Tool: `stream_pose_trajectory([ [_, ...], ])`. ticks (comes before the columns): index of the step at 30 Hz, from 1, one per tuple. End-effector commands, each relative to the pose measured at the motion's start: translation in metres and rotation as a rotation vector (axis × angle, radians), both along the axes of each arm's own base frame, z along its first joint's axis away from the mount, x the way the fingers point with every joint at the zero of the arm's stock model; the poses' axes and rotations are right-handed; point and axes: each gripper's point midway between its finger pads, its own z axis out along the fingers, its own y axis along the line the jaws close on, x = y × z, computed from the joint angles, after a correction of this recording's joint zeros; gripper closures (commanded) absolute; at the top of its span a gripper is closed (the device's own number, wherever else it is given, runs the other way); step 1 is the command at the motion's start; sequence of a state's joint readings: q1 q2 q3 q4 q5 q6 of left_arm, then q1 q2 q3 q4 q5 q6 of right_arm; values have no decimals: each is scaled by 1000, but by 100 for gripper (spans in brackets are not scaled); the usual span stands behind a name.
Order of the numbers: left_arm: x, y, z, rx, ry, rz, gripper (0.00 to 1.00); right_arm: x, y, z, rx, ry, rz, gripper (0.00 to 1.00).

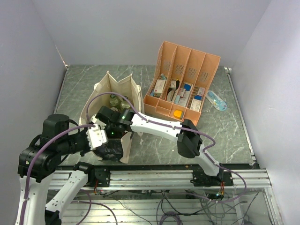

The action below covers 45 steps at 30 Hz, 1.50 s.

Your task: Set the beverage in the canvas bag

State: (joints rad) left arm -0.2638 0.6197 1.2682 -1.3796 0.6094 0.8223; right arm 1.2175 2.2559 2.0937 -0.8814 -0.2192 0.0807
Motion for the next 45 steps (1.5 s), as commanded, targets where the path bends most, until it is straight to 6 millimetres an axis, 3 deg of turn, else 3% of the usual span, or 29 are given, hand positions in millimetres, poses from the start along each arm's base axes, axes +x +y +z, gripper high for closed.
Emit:
stream_pose_trajectory([
  [1,-1,-13,26,-82,-107,-63,93,-18,9,26,63,22,63,6],
  [19,-8,-11,17,-34,-108,-115,93,22,-2,95,218,16,35,5],
  [30,-5,-9,13,-12,-101,-112,93,49,-10,152,405,17,-16,5],
  [36,0,-10,16,-24,-105,-98,93,98,-37,217,558,-109,-99,6],
  [40,5,-10,19,-32,-96,-76,92,137,-64,271,652,-303,-159,6],
  [45,8,-9,25,-32,-93,-56,76,176,-116,321,633,-610,-277,5],
])
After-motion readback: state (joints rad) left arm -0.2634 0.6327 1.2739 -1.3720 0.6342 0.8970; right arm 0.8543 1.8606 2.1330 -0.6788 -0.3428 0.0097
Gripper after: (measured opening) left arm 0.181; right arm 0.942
